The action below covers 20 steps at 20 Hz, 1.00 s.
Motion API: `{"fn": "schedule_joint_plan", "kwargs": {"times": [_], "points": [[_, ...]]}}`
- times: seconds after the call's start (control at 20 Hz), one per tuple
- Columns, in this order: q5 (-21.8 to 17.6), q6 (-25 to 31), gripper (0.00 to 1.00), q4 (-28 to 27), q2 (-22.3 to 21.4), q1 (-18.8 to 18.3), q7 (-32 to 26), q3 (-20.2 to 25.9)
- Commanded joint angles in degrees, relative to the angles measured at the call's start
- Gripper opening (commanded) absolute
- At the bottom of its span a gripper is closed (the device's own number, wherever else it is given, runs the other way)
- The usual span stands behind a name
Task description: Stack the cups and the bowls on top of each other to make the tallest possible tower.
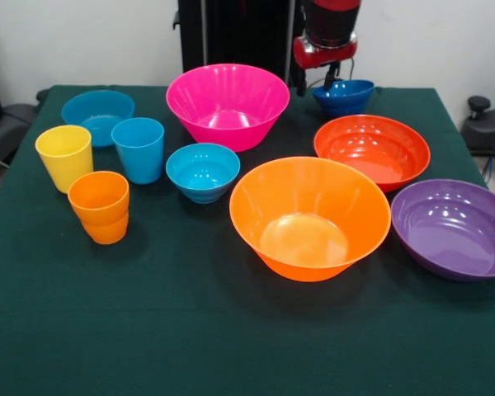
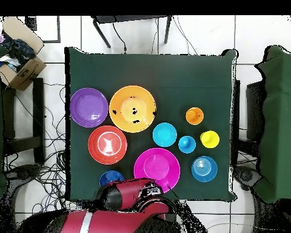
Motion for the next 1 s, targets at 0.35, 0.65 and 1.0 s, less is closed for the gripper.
{"fn": "schedule_joint_plan", "kwargs": {"times": [0.35, 0.65, 1.0], "points": [[-2.4, -4.4, 1.00, -6.2, 1.7, -2.4, 5.8, 6.1], [-2.1, -4.7, 1.00, -6.0, 1.0, -2.8, 6.2, 7.4], [-1.8, -6.0, 1.00, -4.5, 1.1, -4.9, 7.0, 10.8]]}}
